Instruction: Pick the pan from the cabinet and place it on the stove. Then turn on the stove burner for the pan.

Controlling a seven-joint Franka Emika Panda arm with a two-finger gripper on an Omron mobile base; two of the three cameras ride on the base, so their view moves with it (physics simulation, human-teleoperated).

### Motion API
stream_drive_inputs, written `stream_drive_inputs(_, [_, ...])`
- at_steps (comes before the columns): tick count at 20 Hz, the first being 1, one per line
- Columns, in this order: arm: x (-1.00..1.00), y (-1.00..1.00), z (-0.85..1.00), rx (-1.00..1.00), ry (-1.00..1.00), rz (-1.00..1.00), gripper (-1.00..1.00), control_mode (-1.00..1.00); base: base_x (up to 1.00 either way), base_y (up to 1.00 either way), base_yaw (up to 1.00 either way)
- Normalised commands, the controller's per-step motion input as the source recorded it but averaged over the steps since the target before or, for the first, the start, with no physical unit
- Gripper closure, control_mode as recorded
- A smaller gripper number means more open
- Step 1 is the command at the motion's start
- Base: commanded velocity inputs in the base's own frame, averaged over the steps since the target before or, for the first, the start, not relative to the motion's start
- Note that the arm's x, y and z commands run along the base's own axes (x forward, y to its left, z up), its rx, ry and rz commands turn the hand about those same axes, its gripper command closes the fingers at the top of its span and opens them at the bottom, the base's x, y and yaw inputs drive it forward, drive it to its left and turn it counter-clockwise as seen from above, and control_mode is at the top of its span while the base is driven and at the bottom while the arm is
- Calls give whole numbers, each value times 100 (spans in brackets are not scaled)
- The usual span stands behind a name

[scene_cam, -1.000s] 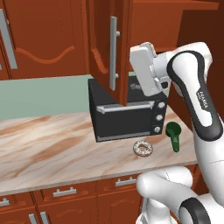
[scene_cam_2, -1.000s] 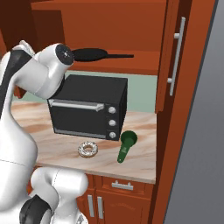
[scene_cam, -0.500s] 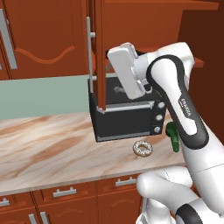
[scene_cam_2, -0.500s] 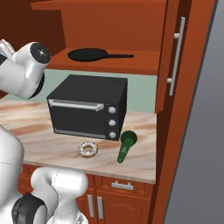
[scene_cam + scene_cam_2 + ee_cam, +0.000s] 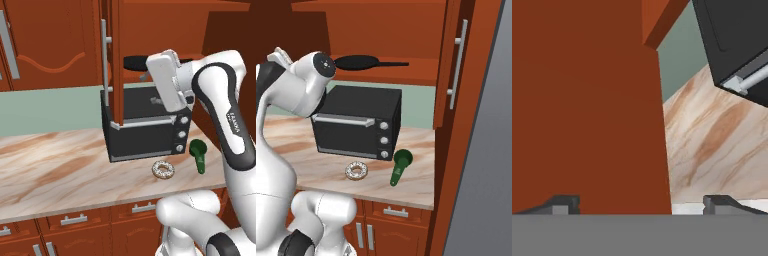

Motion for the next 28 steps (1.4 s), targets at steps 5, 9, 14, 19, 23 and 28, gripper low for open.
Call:
stream_drive_inputs(5, [2,-63,6,-8,-2,-9,-100,-100,0,0,0])
stream_drive_inputs(9, [7,-58,11,-10,0,-11,-100,-100,0,0,0])
stream_drive_inputs(14, [9,-52,10,-11,0,-14,-100,-100,0,0,0])
stream_drive_inputs(19, [12,-41,2,-13,-4,-14,-100,-100,0,0,0])
stream_drive_inputs(23, [20,-36,1,-12,-2,-14,-100,-100,0,0,0])
stream_drive_inputs(28, [35,-31,5,-11,0,-17,-100,-100,0,0,0])
